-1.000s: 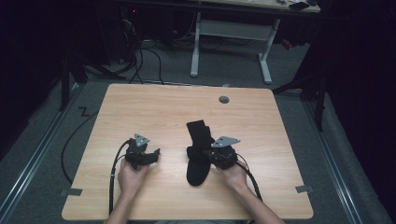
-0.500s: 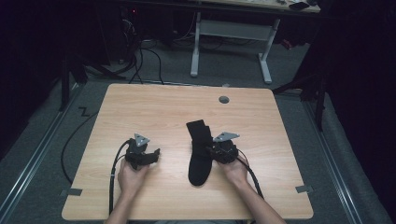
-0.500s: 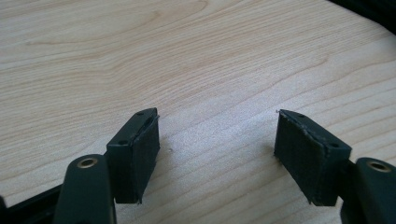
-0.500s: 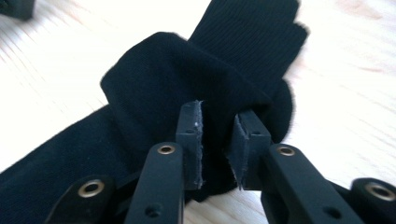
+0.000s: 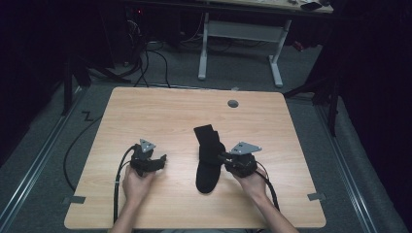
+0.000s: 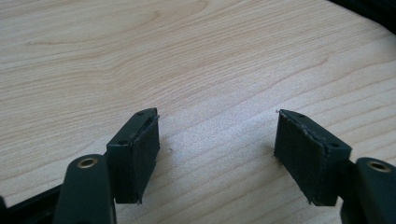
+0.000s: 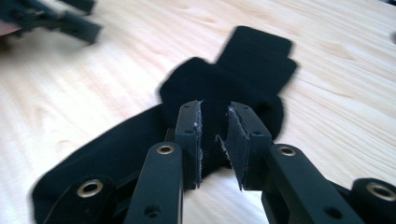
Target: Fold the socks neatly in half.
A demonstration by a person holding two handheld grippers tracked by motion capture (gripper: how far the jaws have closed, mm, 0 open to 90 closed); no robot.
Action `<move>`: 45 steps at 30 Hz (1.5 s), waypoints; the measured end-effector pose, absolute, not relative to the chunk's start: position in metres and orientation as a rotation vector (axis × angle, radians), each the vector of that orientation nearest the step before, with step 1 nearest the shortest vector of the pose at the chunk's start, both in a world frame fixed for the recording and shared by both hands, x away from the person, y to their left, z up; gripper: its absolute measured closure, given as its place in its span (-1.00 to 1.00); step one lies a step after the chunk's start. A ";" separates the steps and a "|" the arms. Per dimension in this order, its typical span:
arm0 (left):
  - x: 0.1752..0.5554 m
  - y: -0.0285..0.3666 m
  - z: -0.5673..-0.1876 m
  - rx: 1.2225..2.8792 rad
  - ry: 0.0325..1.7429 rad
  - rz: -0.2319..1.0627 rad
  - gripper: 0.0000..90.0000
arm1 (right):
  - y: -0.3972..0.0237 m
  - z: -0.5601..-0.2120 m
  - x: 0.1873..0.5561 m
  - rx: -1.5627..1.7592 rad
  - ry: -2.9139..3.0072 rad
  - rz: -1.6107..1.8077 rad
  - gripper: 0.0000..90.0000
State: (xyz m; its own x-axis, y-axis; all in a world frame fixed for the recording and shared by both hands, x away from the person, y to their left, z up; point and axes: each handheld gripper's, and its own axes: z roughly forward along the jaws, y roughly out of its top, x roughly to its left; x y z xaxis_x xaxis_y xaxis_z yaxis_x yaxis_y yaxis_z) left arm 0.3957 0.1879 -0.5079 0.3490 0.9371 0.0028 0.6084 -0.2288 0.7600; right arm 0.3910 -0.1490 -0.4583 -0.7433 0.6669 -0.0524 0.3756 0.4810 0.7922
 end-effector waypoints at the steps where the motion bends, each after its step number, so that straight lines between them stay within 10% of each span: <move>1: 0.396 0.188 -0.508 1.940 1.346 0.623 -0.30 | -0.145 -0.460 0.390 0.864 2.394 1.142 0.65; 21: 0.396 0.188 -0.508 1.940 1.346 0.623 -0.30 | -0.136 -0.488 0.429 0.953 2.464 1.050 0.92; 45: 0.396 0.188 -0.508 1.940 1.346 0.623 -0.30 | -0.148 -0.451 0.374 0.845 2.468 1.198 0.93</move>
